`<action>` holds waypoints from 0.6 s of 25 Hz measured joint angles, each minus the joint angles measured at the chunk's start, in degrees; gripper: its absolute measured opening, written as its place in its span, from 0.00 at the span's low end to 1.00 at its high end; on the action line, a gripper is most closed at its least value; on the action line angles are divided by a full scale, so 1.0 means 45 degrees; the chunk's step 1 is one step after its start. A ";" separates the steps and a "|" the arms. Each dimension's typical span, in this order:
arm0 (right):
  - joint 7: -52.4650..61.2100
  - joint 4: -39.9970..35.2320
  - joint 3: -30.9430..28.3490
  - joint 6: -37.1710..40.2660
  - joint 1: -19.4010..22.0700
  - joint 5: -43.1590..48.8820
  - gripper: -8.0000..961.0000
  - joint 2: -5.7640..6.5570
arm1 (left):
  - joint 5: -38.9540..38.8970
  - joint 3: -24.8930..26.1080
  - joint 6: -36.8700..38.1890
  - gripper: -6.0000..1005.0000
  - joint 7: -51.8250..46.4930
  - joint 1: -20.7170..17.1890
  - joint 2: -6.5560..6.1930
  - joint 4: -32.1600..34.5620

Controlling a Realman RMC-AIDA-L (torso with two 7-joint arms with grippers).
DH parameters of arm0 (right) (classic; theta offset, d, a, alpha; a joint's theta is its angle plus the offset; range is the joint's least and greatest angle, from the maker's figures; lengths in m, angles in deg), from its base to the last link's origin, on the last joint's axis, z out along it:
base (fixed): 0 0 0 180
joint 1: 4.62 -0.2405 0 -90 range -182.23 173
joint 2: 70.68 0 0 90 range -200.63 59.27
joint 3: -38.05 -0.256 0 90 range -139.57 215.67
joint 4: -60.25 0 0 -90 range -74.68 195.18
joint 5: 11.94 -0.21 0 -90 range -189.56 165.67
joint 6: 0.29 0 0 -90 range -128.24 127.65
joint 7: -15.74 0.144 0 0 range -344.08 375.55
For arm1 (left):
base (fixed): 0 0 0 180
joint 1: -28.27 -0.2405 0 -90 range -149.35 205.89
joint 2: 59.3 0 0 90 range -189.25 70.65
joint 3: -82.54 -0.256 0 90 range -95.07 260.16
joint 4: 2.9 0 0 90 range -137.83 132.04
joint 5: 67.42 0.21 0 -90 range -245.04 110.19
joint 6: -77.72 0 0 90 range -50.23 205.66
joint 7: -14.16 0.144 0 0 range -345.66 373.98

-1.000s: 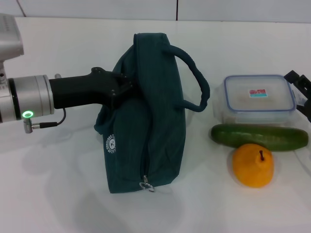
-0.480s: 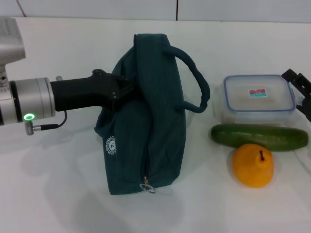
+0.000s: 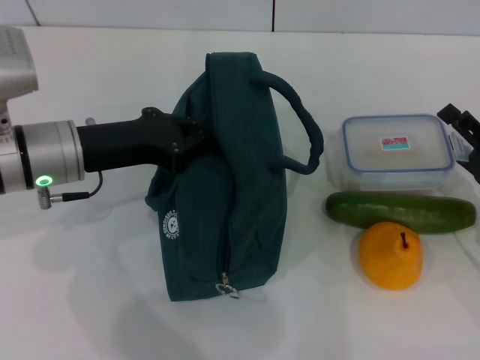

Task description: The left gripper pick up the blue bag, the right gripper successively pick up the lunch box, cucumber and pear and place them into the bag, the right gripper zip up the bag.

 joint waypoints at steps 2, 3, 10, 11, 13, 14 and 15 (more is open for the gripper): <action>-0.0003 0.0000 -0.0003 0.0038 0.0002 -0.0001 0.90 0.0000 | 0.0000 0.0004 -0.0003 0.06 0.0000 0.0000 -0.0014 0.0000; -0.0003 0.0006 -0.0007 0.0041 0.0003 -0.0003 0.90 0.0001 | 0.0001 0.0011 -0.0006 0.06 0.0001 -0.0001 -0.0022 0.0000; 0.0003 0.0115 -0.0029 -0.0053 0.0010 -0.0033 0.71 0.0000 | 0.0001 0.0041 -0.0018 0.06 0.0001 -0.0009 -0.0052 0.0000; 0.0008 0.0118 -0.0029 -0.0054 0.0011 -0.0034 0.69 0.0000 | 0.0001 0.0040 -0.0020 0.06 0.0000 -0.0008 -0.0054 -0.0001; 0.0008 0.0120 -0.0029 -0.0034 0.0028 -0.0030 0.64 0.0000 | 0.0001 0.0039 -0.0021 0.06 0.0001 -0.0005 -0.0056 0.0000; 0.0007 0.0122 -0.0022 -0.0012 0.0045 -0.0027 0.62 0.0000 | 0.0002 0.0038 -0.0027 0.06 0.0024 -0.0004 -0.0056 0.0000; 0.0003 0.0112 -0.0004 0.0010 0.0066 -0.0024 0.60 0.0001 | 0.0002 0.0038 -0.0027 0.06 0.0024 -0.0004 -0.0056 0.0000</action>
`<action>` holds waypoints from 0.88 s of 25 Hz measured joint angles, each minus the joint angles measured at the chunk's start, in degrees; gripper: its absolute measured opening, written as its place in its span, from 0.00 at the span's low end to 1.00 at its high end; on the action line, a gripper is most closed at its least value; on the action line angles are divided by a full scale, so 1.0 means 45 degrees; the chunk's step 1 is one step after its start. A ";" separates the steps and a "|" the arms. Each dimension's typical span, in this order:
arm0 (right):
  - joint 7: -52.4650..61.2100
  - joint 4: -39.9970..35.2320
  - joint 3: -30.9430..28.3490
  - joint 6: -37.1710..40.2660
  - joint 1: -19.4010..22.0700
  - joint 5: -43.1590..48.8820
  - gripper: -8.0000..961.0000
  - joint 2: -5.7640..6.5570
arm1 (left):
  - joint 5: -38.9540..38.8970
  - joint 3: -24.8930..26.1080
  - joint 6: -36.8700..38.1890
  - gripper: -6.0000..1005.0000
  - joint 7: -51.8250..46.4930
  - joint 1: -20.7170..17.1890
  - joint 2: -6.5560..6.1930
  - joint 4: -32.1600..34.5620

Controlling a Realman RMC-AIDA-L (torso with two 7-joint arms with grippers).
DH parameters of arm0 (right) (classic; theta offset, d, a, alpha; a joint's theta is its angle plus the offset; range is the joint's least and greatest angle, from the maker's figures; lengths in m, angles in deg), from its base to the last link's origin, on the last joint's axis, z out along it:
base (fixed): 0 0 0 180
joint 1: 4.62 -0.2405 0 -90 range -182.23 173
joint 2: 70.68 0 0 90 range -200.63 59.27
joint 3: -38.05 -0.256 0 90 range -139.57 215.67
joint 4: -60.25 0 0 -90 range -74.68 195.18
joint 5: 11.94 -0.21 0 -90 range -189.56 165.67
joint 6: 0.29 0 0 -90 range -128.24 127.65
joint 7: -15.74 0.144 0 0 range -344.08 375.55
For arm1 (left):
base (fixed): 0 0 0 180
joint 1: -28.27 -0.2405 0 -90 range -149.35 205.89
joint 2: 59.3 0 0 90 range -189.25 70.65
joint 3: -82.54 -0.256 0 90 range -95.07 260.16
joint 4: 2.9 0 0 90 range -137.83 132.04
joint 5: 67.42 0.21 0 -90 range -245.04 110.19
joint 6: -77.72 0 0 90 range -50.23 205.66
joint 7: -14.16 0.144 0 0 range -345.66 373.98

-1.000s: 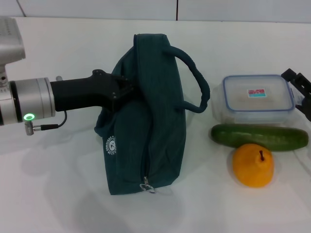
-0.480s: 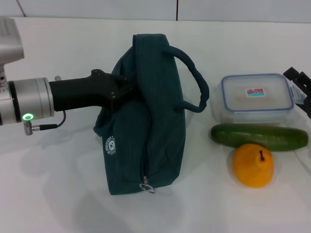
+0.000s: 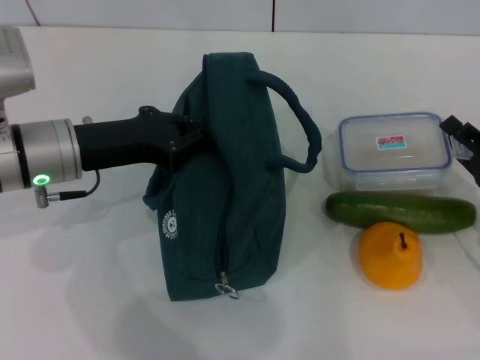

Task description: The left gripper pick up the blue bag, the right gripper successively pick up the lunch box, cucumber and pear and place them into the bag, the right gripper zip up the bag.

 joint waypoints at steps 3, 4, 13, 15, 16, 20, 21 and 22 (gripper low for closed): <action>-0.0014 -0.0071 0.0054 0.0015 0.0037 0.0006 0.54 0.0000 | 0.0000 0.0000 -0.0084 0.06 0.0048 -0.0012 0.0015 0.0000; -0.0054 -0.0079 0.0062 0.0014 0.0041 0.0007 0.52 -0.0001 | 0.0000 0.0001 -0.0133 0.06 0.0051 -0.0024 0.0023 0.0000; -0.0683 -0.0109 0.0074 0.0418 0.0057 0.0023 0.22 -0.0001 | -0.0002 0.0000 -0.0170 0.06 0.0054 -0.0038 0.0040 0.0001; -0.0799 -0.0109 0.0074 0.0421 0.0048 0.0024 0.19 -0.0001 | -0.0001 0.0000 -0.0170 0.06 0.0054 -0.0036 0.0040 0.0000; -0.0875 -0.0109 0.0077 0.0421 0.0043 0.0023 0.17 0.0000 | -0.0012 0.0001 -0.0170 0.06 0.0054 -0.0036 0.0040 0.0000; -0.1486 -0.0181 0.0092 0.0421 0.0035 0.0029 0.11 -0.0001 | -0.0365 0.0000 -0.0170 0.06 0.0064 -0.0048 0.0029 0.0001; -0.1726 -0.0294 0.0092 0.0422 0.0048 0.0026 0.11 0.0000 | -0.0544 0.0000 -0.0166 0.06 0.0055 -0.0064 0.0013 0.0009; -0.2044 -0.0445 0.0126 0.0424 0.0088 0.0031 0.11 0.0000 | -0.0686 0.0000 -0.0157 0.06 0.0040 -0.0079 0.0001 0.0023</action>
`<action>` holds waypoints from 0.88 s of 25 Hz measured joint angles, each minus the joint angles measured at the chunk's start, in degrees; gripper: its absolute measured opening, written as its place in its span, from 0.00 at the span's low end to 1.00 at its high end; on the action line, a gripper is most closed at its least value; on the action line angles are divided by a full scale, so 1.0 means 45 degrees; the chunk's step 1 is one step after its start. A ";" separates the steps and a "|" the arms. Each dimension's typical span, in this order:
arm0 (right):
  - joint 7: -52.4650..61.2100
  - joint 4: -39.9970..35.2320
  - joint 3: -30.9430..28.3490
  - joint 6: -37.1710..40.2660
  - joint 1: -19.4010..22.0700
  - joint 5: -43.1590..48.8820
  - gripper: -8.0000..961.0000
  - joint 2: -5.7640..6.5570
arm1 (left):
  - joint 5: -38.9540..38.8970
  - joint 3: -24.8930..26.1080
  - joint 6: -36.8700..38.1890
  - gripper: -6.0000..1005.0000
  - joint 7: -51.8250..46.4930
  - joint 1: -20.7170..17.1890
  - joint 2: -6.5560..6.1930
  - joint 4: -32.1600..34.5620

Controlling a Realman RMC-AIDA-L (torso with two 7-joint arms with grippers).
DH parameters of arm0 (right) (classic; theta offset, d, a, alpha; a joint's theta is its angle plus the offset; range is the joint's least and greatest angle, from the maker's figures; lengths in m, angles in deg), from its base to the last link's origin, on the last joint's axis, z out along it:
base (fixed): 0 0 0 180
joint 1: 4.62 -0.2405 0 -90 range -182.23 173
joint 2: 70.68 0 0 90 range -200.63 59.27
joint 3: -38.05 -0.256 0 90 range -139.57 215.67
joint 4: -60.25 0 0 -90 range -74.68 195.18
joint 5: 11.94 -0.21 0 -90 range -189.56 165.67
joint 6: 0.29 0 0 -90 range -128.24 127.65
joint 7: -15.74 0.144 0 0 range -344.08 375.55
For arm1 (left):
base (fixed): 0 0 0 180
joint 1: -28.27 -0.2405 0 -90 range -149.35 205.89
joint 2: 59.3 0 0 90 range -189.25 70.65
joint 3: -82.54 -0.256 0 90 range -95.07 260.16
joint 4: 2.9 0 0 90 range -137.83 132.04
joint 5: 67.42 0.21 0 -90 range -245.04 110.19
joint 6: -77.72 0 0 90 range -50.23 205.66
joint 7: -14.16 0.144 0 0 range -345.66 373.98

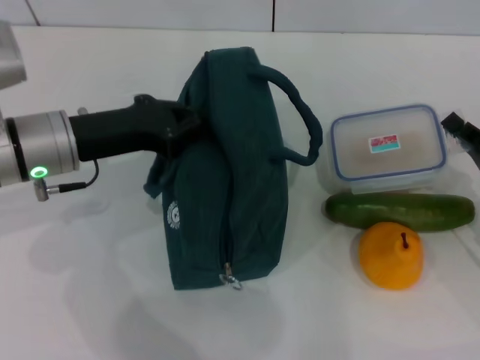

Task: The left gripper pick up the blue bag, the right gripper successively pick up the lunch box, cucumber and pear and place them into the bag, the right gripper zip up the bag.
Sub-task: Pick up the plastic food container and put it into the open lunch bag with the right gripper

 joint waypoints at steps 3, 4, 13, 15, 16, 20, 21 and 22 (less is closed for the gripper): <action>-0.0822 -0.0536 0.0276 0.0038 0.0130 0.0020 0.11 0.0001 | -0.0453 0.0000 0.0065 0.06 -0.0247 -0.0082 -0.0061 0.0069; -0.1163 -0.0729 0.0410 0.0054 0.0179 0.0029 0.11 0.0004 | -0.0541 0.0024 0.0070 0.06 -0.0364 -0.0105 -0.0077 0.0082; -0.3291 -0.1931 0.0751 0.0770 0.0282 0.0114 0.11 0.0121 | -0.0634 0.0814 0.0097 0.06 -0.1294 -0.0148 -0.0136 0.0020; -0.3855 -0.2334 0.0807 0.1219 0.0299 0.0170 0.11 0.0152 | -0.0680 0.1007 0.0098 0.06 -0.1422 -0.0122 -0.0092 0.0018; -0.4008 -0.2494 0.0817 0.1381 0.0304 0.0186 0.11 0.0178 | -0.0733 0.1064 0.0097 0.06 -0.1504 -0.0101 -0.0087 0.0013; -0.4168 -0.3043 0.0839 0.1534 0.0306 0.0350 0.11 0.0328 | -0.0969 0.1144 0.0060 0.06 -0.1749 -0.0072 -0.0087 -0.0013; -0.4318 -0.3268 0.0841 0.1546 0.0313 0.0364 0.11 0.0375 | -0.0994 0.1146 0.0058 0.06 -0.1750 -0.0073 -0.0074 -0.0015; -0.4399 -0.3365 0.0844 0.1551 0.0319 0.0368 0.11 0.0392 | -0.1029 0.1146 0.0057 0.06 -0.1747 -0.0074 -0.0063 -0.0019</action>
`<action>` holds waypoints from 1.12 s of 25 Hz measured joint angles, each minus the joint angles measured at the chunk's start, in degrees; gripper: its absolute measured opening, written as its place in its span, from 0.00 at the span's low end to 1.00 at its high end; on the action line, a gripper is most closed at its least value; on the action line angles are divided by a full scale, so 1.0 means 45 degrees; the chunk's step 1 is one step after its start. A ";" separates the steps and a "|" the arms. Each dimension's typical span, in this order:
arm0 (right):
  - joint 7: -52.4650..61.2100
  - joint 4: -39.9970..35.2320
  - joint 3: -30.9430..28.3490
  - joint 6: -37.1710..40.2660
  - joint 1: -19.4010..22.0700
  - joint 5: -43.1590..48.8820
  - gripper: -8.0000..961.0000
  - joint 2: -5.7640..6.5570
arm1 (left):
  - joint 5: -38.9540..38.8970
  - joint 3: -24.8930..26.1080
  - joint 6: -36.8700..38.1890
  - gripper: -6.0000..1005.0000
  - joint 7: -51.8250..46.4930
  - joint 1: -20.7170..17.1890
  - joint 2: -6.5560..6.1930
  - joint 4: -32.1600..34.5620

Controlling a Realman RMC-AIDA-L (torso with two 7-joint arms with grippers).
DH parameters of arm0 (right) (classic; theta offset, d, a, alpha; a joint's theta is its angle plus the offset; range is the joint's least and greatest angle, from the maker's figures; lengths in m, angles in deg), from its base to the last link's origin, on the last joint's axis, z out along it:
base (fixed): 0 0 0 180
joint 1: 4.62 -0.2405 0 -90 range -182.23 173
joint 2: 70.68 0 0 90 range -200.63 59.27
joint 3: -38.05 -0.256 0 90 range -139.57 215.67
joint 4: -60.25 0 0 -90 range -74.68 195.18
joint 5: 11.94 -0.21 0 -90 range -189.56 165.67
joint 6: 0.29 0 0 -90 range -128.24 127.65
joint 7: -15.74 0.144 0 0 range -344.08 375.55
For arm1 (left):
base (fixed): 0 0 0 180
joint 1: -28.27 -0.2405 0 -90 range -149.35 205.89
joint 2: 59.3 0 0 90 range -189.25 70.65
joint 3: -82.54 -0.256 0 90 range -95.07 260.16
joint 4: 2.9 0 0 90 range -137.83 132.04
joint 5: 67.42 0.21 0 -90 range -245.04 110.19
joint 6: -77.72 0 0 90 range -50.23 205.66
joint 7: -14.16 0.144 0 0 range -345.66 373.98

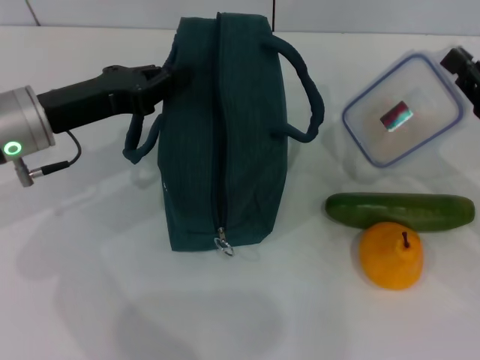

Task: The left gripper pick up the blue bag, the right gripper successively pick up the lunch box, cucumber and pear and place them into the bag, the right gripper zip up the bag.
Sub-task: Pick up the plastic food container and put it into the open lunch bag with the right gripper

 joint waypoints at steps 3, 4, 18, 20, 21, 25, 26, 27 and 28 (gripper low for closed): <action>-0.0186 -0.0460 -0.0002 0.0014 -0.0003 0.0081 0.11 0.0101 | -0.0242 0.0003 -0.0003 0.06 0.0048 -0.0033 0.0047 -0.0013; -0.0186 -0.0588 -0.0006 0.0036 -0.0032 0.0123 0.11 0.0155 | -0.0323 0.0002 -0.0001 0.06 0.0062 -0.0050 0.0060 -0.0017; 0.1794 -0.2479 -0.0046 0.0886 -0.1815 0.0232 0.11 0.0724 | -0.0571 -0.0262 0.0085 0.06 0.0136 0.0029 0.0102 -0.0526; 0.2171 -0.2520 -0.0041 0.1132 -0.2372 0.0352 0.11 0.0764 | -0.0572 -0.0268 0.0088 0.06 0.0140 0.0039 0.0103 -0.0529; 0.2417 -0.2563 -0.0032 0.1290 -0.2830 0.0428 0.11 0.0766 | -0.0579 -0.0268 0.0088 0.06 0.0140 0.0039 0.0103 -0.0531; 0.2839 -0.2723 0.0136 0.1345 -0.3831 0.0511 0.11 0.0660 | -0.0586 -0.0268 0.0089 0.06 0.0150 0.0060 0.0103 -0.0531; 0.2922 -0.2770 0.0189 0.1316 -0.4087 0.0602 0.11 0.0605 | -0.0588 -0.0268 0.0088 0.06 0.0160 0.0076 0.0102 -0.0532; 0.2976 -0.2804 0.0221 0.1285 -0.4289 0.0674 0.11 0.0555 | -0.0589 -0.0268 0.0089 0.06 0.0167 0.0091 0.0102 -0.0531; 0.3020 -0.2829 0.0242 0.1217 -0.4504 0.0804 0.11 0.0467 | -0.0590 -0.0268 0.0089 0.06 0.0169 0.0097 0.0102 -0.0531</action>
